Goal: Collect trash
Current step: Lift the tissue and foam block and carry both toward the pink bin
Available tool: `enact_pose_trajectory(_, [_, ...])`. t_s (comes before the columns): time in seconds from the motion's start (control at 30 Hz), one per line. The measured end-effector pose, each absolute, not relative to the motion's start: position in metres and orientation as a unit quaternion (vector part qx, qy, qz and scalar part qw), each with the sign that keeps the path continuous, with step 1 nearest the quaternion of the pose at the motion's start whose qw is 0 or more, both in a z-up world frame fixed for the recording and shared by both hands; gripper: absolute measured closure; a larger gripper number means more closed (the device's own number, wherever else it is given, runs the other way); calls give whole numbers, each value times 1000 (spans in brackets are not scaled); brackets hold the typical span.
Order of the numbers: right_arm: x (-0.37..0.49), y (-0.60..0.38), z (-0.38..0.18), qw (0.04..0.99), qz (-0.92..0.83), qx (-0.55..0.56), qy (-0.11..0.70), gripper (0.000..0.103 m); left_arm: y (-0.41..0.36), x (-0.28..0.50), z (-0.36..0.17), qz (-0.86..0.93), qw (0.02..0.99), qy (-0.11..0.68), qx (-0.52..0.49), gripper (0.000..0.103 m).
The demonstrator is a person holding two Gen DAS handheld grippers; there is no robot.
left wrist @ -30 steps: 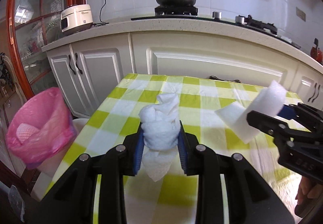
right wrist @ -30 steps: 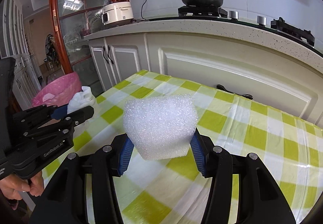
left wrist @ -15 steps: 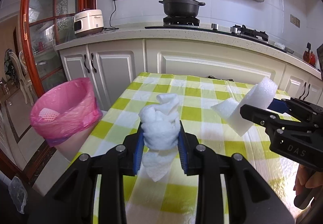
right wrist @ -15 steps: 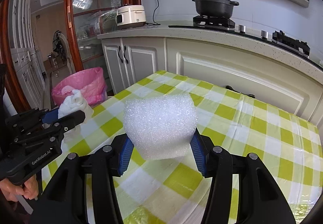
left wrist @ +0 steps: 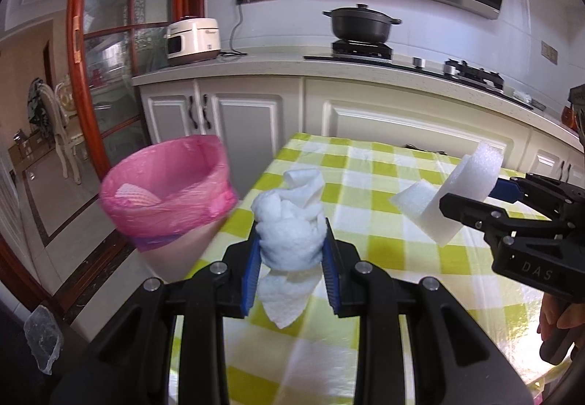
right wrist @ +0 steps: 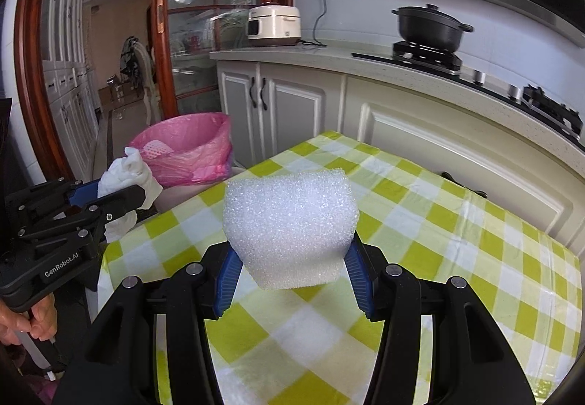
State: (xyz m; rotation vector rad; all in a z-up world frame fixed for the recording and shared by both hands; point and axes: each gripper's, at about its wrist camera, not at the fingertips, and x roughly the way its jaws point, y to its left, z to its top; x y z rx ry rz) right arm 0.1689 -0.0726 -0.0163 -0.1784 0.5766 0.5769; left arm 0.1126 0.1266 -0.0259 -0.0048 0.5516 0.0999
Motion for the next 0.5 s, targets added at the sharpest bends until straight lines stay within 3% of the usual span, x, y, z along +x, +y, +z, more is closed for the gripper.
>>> enact_pose_trajectory(0.5, [229,70,-10,866,393,-119,284,53,257,135,-11,172,946,273,-38,74])
